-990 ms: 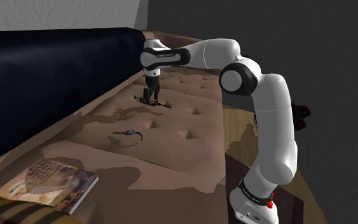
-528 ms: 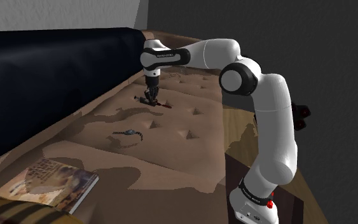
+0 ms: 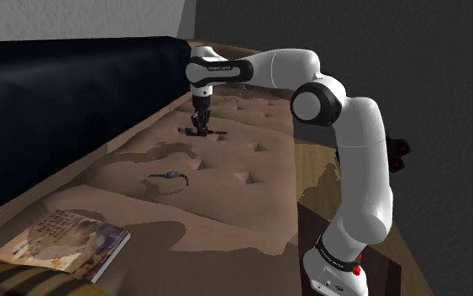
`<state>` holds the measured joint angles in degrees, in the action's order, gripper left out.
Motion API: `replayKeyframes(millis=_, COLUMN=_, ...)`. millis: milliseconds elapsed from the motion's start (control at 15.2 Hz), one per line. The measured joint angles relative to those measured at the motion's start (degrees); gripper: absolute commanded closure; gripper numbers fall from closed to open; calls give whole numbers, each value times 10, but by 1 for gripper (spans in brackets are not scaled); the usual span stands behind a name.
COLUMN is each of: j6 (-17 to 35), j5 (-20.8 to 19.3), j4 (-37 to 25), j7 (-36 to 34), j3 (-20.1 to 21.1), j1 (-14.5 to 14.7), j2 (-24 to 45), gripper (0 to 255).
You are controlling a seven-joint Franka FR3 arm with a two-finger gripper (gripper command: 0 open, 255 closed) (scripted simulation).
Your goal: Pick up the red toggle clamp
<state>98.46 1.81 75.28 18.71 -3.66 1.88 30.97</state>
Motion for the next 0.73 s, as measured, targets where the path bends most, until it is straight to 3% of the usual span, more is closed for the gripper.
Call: replayKeyframes(millis=726, j6=-81, j5=0, j4=-81, j7=-1, j3=0, j1=-2, j2=0, gripper=255)
